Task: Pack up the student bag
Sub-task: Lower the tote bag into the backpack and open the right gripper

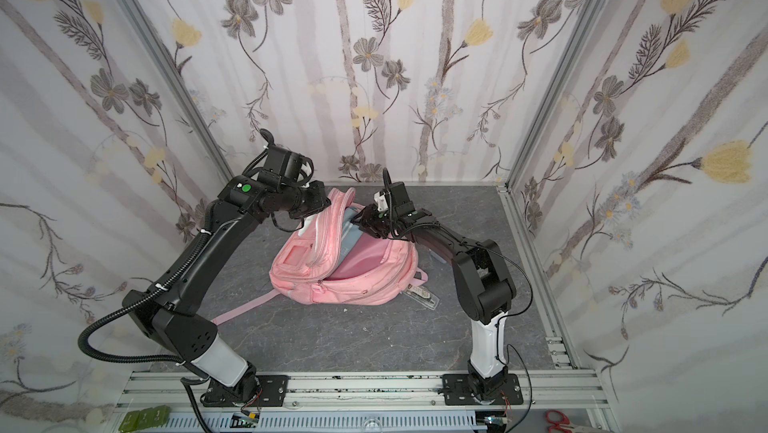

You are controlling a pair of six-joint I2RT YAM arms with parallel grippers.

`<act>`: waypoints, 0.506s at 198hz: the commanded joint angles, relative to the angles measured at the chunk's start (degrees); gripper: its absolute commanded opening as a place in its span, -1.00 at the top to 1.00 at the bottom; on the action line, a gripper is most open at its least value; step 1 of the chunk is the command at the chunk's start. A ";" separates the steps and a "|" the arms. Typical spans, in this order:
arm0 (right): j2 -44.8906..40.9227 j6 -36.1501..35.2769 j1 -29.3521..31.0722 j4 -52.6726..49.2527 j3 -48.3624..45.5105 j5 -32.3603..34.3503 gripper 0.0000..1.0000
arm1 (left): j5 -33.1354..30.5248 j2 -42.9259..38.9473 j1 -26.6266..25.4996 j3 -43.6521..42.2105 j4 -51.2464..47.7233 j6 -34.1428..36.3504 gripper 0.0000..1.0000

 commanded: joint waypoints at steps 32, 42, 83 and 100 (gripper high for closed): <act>4.42 -5.23 2.91 -3.81 4.20 3.65 0.13 | 1.24 1.06 0.25 1.83 6.53 -1.78 1.00; 5.50 -3.73 3.79 -2.49 4.55 3.02 0.13 | 3.03 1.96 0.20 2.33 7.32 -2.85 1.00; 9.19 5.13 6.91 6.70 4.92 0.79 0.13 | 5.69 6.77 -0.76 9.85 3.32 -1.93 1.00; 11.80 6.91 7.90 7.36 8.14 -0.74 0.14 | 5.74 7.68 -0.77 11.52 1.76 -1.25 1.00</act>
